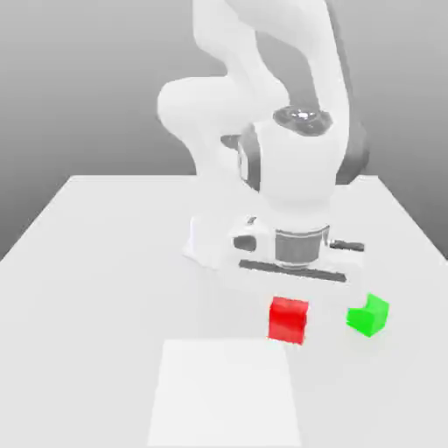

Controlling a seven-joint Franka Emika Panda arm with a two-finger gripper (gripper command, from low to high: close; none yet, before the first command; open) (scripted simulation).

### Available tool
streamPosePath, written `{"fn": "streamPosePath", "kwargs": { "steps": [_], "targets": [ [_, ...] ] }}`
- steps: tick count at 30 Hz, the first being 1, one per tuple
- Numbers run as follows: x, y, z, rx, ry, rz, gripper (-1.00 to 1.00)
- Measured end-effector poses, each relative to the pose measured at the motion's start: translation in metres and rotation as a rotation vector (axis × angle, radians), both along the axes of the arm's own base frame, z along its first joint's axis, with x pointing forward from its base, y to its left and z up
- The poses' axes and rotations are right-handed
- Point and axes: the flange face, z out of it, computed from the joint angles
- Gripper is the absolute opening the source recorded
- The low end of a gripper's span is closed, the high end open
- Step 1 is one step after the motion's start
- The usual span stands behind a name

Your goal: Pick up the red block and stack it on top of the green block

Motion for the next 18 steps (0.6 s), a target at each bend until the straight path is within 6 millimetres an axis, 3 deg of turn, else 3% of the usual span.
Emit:
{"fn": "streamPosePath", "kwargs": {
  "steps": [9, 15, 16, 18],
  "targets": [
    [-0.091, 0.109, 0.01, -0.004, -0.018, 0.773, -1.0],
    [-0.1, 0.118, -0.038, -0.006, -0.02, 0.847, -1.0],
    [-0.1, 0.116, -0.045, -0.007, -0.021, 0.845, 1.0],
    [-0.1, 0.116, -0.045, -0.007, -0.021, 0.845, 1.0]
  ]
}}
